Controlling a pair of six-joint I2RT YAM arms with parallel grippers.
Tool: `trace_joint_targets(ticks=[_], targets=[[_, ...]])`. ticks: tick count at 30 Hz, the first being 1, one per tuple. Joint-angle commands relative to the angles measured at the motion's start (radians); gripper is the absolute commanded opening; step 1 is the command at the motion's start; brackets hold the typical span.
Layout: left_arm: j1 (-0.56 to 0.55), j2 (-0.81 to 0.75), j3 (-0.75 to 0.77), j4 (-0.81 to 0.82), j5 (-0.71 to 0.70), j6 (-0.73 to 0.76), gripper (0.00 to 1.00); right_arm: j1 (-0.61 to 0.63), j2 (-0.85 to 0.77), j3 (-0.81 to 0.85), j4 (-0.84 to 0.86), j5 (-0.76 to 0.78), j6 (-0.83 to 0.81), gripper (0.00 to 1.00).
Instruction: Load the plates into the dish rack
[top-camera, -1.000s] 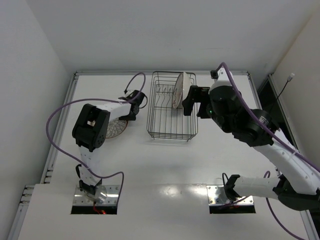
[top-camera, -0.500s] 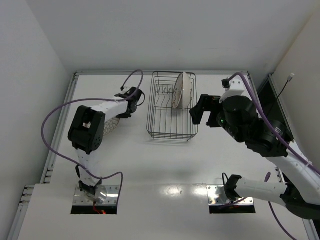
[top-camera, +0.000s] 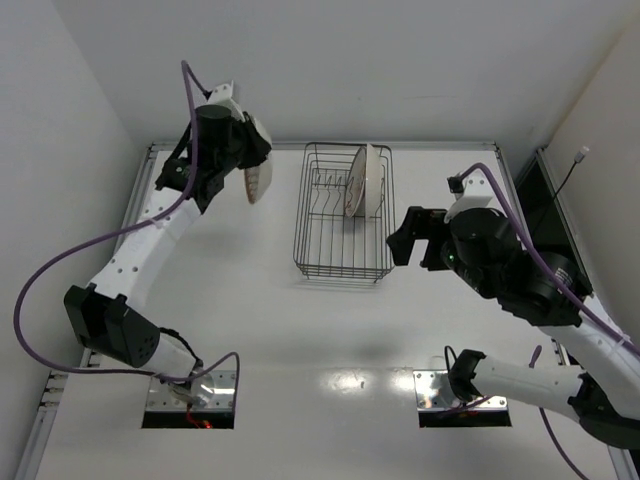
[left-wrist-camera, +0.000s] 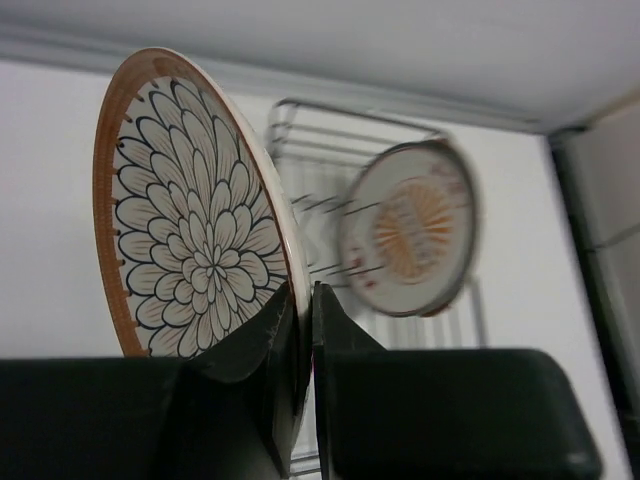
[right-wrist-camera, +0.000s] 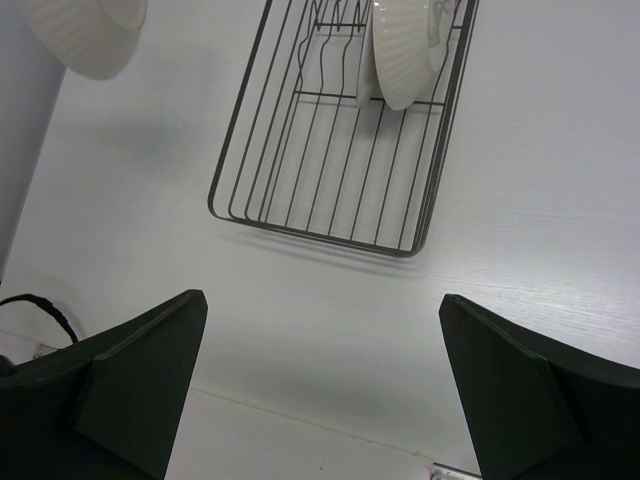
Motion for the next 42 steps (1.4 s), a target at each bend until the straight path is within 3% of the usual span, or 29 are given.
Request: trace_joint_targets(ticks=[1, 9, 16, 42], targets=[[0.037, -0.039, 0.012, 0.356, 0.419, -0.113, 0.00, -0.008, -0.014, -0.024, 0.005, -0.004, 0.022, 1.00], [0.047, 0.061, -0.080, 0.801, 0.712, -0.329, 0.00, -0.008, -0.071, -0.047, -0.038, 0.016, 0.022, 1.00], [0.028, 0.213, -0.080, 1.061, 0.773, -0.510, 0.00, -0.008, -0.089, -0.047, -0.056, 0.046, 0.022, 1.00], [-0.070, 0.440, -0.038, 0.998, 0.508, -0.454, 0.00, -0.008, -0.108, -0.056, -0.104, 0.083, 0.022, 1.00]])
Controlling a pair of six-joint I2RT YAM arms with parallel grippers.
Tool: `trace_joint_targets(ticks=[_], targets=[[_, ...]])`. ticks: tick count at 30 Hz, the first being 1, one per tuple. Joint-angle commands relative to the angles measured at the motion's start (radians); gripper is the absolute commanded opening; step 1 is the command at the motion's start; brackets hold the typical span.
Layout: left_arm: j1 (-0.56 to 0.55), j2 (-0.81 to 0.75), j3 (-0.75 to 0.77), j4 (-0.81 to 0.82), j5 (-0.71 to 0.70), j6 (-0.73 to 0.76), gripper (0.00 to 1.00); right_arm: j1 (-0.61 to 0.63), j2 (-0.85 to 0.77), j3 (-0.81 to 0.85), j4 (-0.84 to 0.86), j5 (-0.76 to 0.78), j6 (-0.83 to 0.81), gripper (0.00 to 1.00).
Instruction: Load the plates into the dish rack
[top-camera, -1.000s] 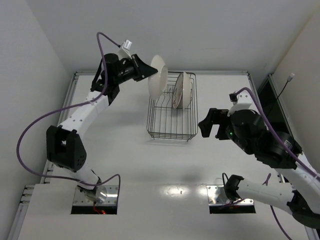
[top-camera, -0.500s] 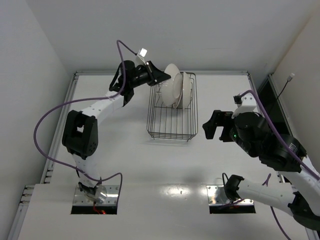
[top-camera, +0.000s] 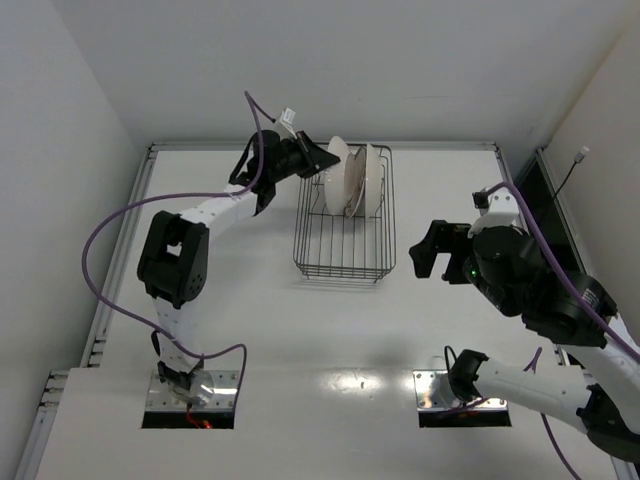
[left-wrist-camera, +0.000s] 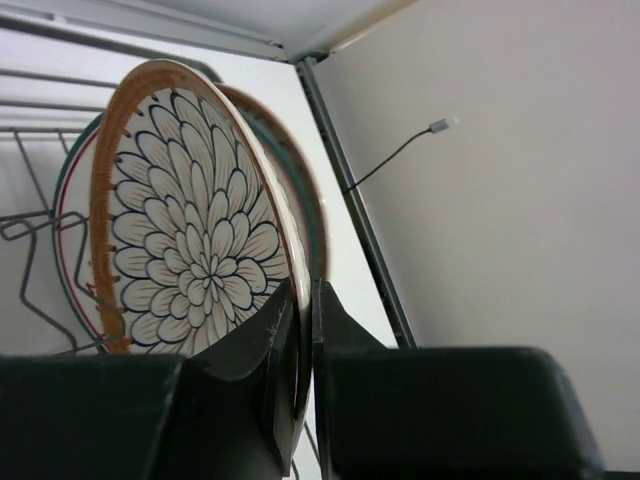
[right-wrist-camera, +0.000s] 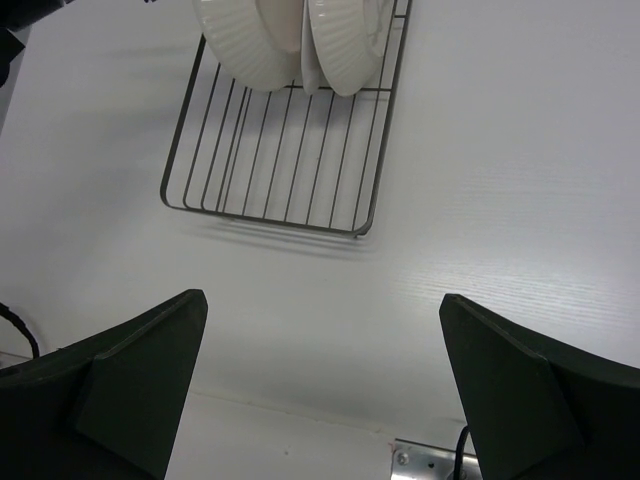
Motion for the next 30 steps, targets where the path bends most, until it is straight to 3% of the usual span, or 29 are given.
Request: trace_joint_targets(ticks=[1, 10, 15, 18, 21, 22, 23, 26, 30], targets=[[-0.018, 0.006, 0.069, 0.186, -0.025, -0.031, 0.00, -0.002, 0.006, -0.007, -0.009, 0.038, 0.013, 1.00], [-0.047, 0.043, 0.108, 0.147, -0.110, -0.019, 0.00, -0.002, 0.006, -0.007, -0.020, 0.048, 0.013, 1.00], [-0.096, 0.056, 0.243, -0.066, -0.189, 0.154, 0.00, -0.002, 0.006, -0.007, -0.020, 0.019, 0.004, 1.00], [-0.128, 0.077, 0.348, -0.209, -0.236, 0.248, 0.16, -0.002, 0.006, -0.016, -0.010, 0.009, 0.004, 1.00], [-0.149, 0.077, 0.394, -0.292, -0.258, 0.303, 0.42, -0.002, -0.005, -0.034, -0.001, -0.002, 0.004, 1.00], [-0.150, 0.077, 0.406, -0.312, -0.258, 0.312, 0.59, -0.002, -0.014, -0.034, -0.001, -0.002, 0.004, 1.00], [-0.150, 0.077, 0.417, -0.324, -0.267, 0.312, 0.65, -0.002, -0.014, -0.034, -0.001, -0.002, 0.013, 1.00], [-0.159, 0.077, 0.429, -0.379, -0.267, 0.342, 0.78, -0.002, -0.014, -0.034, -0.001, -0.011, 0.013, 1.00], [-0.159, 0.086, 0.440, -0.420, -0.267, 0.372, 0.83, -0.002, -0.014, -0.025, -0.001, -0.021, 0.013, 1.00]])
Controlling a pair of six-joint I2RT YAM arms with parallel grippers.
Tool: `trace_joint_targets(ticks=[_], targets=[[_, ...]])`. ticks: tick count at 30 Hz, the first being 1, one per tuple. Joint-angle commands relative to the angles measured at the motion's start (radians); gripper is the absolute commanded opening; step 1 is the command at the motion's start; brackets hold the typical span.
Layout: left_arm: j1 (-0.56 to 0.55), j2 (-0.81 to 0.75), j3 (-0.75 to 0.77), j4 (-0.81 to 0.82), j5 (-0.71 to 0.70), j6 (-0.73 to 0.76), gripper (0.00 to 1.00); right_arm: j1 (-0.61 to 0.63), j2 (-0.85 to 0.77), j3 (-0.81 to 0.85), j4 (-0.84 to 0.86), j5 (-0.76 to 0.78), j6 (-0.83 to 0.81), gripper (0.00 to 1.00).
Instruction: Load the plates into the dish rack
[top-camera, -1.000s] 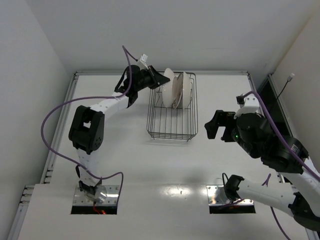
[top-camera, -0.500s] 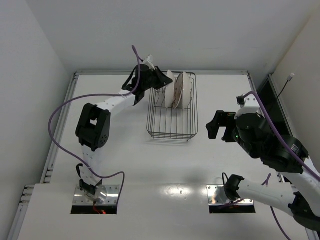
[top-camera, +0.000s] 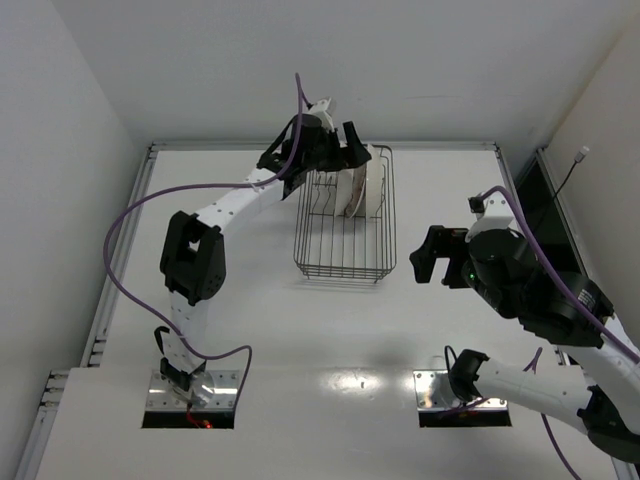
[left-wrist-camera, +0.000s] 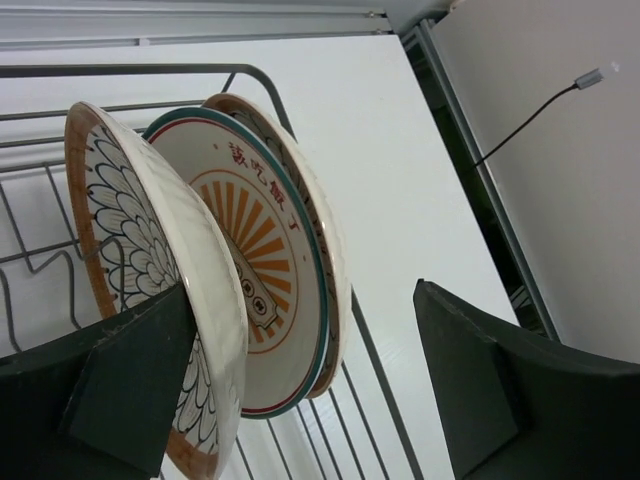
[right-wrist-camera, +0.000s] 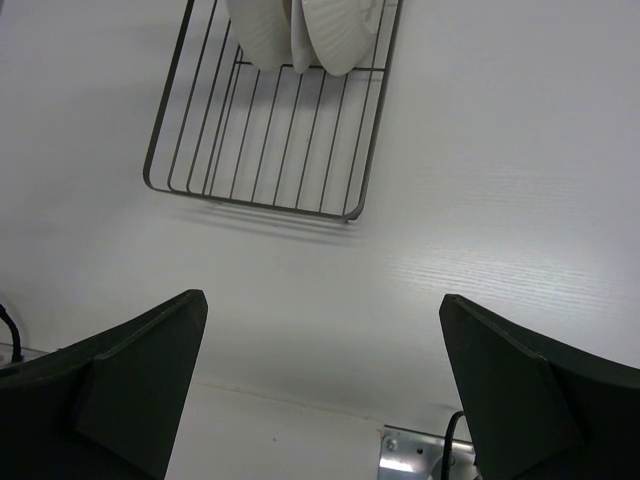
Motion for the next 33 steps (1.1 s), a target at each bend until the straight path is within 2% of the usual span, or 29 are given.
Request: trace_joint_targets(ticks=[1, 6, 15, 20, 28, 33], targets=[[-0.010, -0.041, 0.068, 0.033, -0.006, 0.067, 0.85, -0.002, -0.004, 0.005, 0.026, -0.012, 0.013, 1.00], [-0.010, -0.082, 0.036, -0.043, -0.055, 0.123, 0.90, -0.002, -0.004, 0.005, 0.026, -0.021, 0.013, 1.00], [-0.001, -0.140, -0.030, -0.128, -0.098, 0.183, 0.90, -0.002, -0.014, 0.023, 0.016, -0.031, 0.022, 1.00], [0.028, -0.267, -0.176, -0.084, -0.131, 0.183, 0.91, -0.002, -0.023, 0.023, -0.037, 0.000, 0.031, 1.00], [0.059, -0.568, -0.328, -0.081, -0.223, 0.262, 0.91, -0.002, -0.053, 0.014, -0.059, 0.065, 0.042, 1.00], [0.071, -0.777, -0.532, -0.035, -0.371, 0.319, 0.93, -0.002, -0.044, -0.006, -0.059, 0.097, 0.042, 1.00]])
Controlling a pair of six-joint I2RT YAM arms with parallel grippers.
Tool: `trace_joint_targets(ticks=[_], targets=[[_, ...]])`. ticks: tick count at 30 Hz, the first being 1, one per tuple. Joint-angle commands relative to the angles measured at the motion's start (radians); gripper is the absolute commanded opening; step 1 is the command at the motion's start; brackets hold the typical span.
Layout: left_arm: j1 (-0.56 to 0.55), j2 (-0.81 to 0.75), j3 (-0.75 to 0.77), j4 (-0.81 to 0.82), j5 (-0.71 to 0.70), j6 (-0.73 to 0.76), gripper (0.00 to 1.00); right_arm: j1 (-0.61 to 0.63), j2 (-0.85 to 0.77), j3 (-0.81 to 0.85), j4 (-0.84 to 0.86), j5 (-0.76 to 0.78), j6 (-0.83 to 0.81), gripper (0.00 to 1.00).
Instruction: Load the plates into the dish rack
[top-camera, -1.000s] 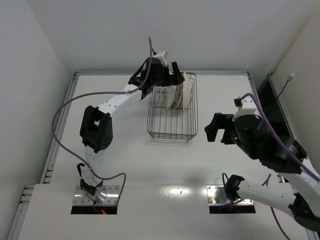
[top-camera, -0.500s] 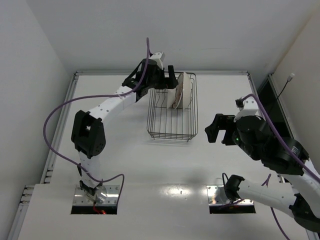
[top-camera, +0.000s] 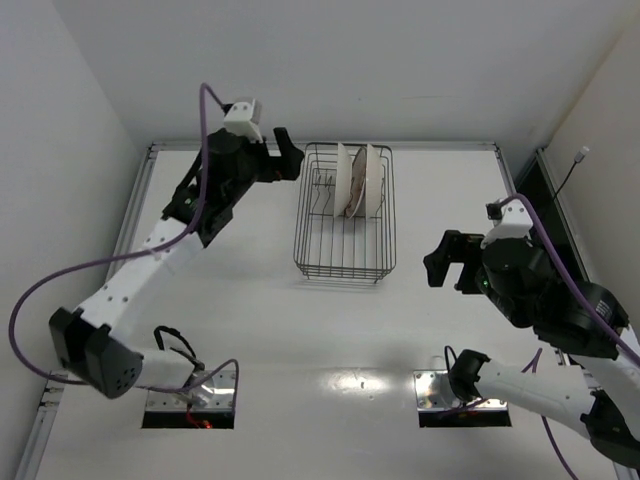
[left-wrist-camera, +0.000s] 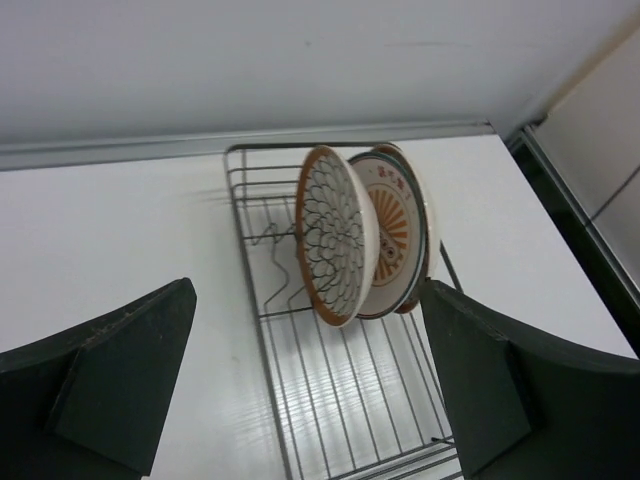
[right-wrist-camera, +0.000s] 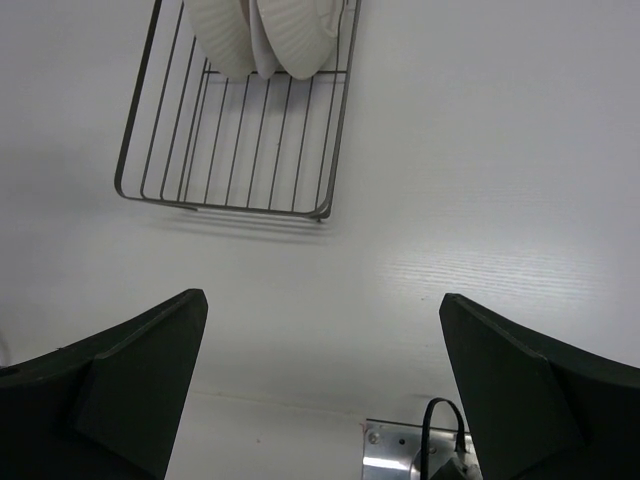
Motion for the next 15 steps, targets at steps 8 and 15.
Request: trace_joint_targets(ticks=[8, 15], targets=[[0.010, -0.411, -0.495, 0.223, -0.417, 0.085, 1.00, -0.002, 0.059, -0.026, -0.004, 0.079, 0.007, 1.00], [-0.017, -0.433, -0.511, 0.222, -0.493, 0.094, 1.00, -0.002, 0.068, -0.071, 0.005, 0.066, -0.044, 1.00]])
